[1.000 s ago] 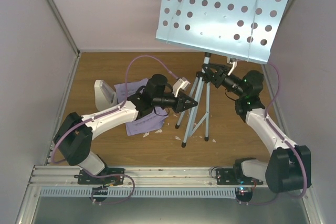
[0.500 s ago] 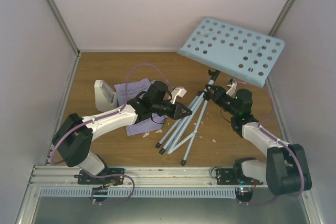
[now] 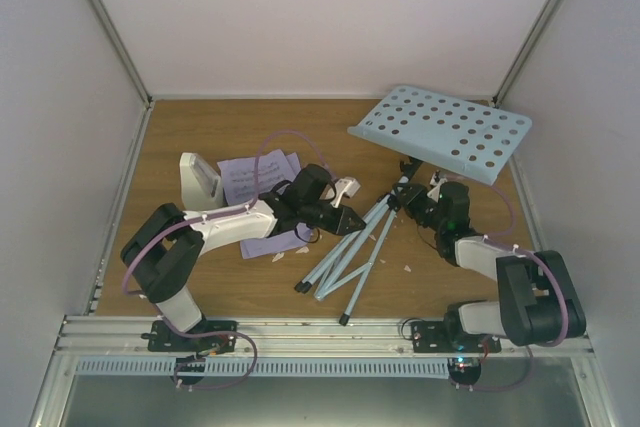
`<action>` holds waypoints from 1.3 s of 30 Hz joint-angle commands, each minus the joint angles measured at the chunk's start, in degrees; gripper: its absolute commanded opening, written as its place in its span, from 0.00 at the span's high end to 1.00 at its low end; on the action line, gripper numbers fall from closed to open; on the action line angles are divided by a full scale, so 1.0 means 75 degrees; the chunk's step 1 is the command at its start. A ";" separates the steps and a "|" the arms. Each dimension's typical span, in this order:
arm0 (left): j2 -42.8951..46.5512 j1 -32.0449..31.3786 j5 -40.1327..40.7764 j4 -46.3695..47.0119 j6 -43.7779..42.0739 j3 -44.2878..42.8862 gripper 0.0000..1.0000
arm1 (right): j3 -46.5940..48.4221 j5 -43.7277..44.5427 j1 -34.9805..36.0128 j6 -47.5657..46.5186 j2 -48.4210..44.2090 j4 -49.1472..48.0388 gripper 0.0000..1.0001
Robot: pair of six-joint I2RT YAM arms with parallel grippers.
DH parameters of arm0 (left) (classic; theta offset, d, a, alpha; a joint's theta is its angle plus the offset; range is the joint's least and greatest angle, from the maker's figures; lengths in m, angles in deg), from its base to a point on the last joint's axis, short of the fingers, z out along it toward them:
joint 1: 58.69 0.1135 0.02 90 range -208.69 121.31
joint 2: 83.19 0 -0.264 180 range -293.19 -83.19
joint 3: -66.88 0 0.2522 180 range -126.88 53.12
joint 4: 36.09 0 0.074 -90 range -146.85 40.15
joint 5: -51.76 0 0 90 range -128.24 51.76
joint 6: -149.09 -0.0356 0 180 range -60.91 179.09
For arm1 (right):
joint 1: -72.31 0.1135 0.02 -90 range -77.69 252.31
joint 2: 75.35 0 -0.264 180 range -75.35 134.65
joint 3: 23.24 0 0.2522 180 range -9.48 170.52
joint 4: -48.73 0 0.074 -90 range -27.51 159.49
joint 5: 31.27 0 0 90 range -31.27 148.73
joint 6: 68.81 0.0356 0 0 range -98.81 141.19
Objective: Pack up the instrument practice props
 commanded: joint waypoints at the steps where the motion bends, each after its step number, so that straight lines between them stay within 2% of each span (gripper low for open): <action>1: -0.0226 -0.0279 0.0409 0.2135 -0.0982 -0.0856 0.97 | -0.0235 -0.0079 0.0056 -0.0932 0.0090 -0.1318 1.00; 4: -0.0433 -0.0409 0.0630 0.1710 -0.1241 -0.1114 0.90 | -0.0329 -0.0101 -0.0049 -0.1003 0.0205 -0.1421 1.00; 10: -0.0505 -0.0450 0.0820 0.1401 -0.1424 -0.1158 0.63 | -0.0443 -0.0239 -0.0374 -0.1134 0.0463 -0.1624 1.00; 18: -0.0221 -0.0450 0.1070 0.1231 -0.1545 -0.0807 0.34 | -0.0554 -0.0483 -0.0730 -0.1242 0.0785 -0.1815 0.98; 25: 0.0447 -0.0450 0.1557 0.1301 -0.1467 -0.0080 0.23 | -0.0585 -0.0728 -0.0846 -0.1291 0.1005 -0.1962 0.62; 31: 0.1069 -0.0450 0.2021 0.1091 -0.1495 0.0363 0.20 | -0.0704 -0.0551 -0.0862 -0.1383 0.0598 -0.1536 0.41; 34: 0.1319 -0.0476 0.2273 0.0809 -0.1557 0.0522 0.17 | -0.0740 -0.0314 -0.0905 -0.1464 0.0160 -0.0943 0.32; 36: 0.1489 -0.0592 0.2613 0.0536 -0.1708 0.0594 0.12 | -0.0722 -0.0051 -0.0935 -0.1566 -0.0337 -0.0302 0.25; 39: 0.1715 -0.0907 0.3204 0.0050 -0.1901 0.0682 0.03 | -0.0547 0.0622 -0.0996 -0.1756 -0.1191 0.1213 0.12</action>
